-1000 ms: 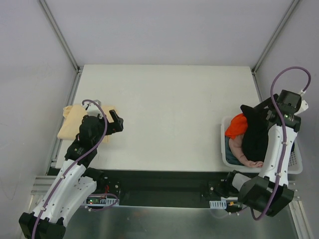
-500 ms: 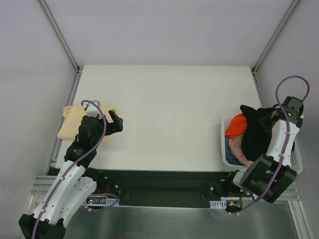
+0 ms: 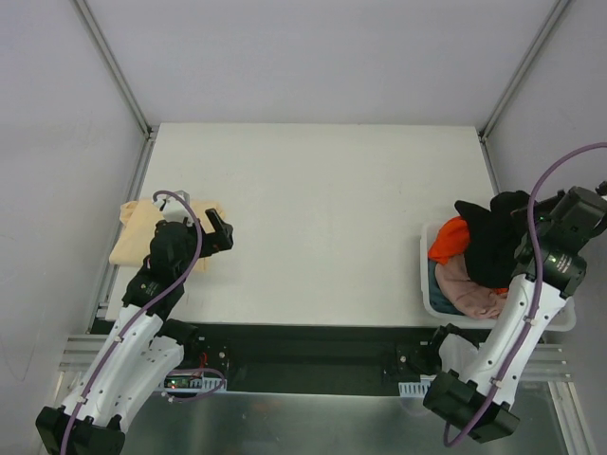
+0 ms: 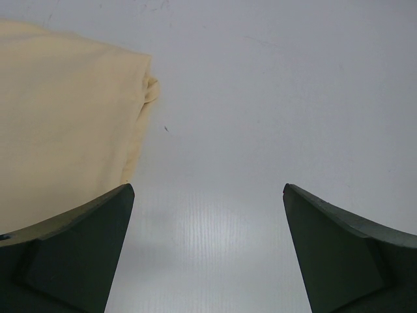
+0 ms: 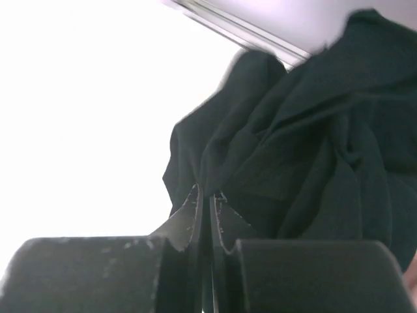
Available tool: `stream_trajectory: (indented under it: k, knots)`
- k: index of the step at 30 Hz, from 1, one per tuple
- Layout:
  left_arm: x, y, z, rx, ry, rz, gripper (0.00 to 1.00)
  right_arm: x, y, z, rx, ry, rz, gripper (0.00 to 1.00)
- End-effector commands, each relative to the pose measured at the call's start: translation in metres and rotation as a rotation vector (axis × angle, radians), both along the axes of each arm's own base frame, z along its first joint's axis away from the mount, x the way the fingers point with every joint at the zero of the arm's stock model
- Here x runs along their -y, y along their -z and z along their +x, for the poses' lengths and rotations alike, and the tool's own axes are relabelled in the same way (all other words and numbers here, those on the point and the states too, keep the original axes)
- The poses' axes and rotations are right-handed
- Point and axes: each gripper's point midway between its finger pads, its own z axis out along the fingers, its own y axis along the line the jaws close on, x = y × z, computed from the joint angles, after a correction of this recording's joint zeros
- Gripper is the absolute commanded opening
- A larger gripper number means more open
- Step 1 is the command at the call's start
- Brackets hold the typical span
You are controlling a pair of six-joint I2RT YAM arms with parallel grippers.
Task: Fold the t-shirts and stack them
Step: Grab crumpled tshirt from bin with the right arm, then move the tshirt to the center of the board
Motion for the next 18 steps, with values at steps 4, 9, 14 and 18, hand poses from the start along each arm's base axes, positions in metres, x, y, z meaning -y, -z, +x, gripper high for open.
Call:
stream_trajectory:
  k: [4, 9, 14, 18]
  knots:
    - [0.0, -0.006, 0.002, 0.025, -0.011, -0.017, 0.99, -0.048, -0.167, 0.024, 0.444, -0.236, -0.046, 0.01]
    - [0.0, -0.008, 0.0, 0.034, -0.01, -0.019, 0.99, -0.096, -0.225, 0.029, 0.555, -0.395, -0.054, 0.01]
    - [0.001, -0.009, 0.0, 0.033, -0.004, -0.023, 0.99, -0.165, -0.236, 0.042, 0.52, -0.687, -0.106, 0.01]
    - [-0.002, -0.007, 0.0, 0.028, -0.022, -0.017, 0.99, -0.252, -0.227, 0.058, 0.474, -1.072, -0.062, 0.01]
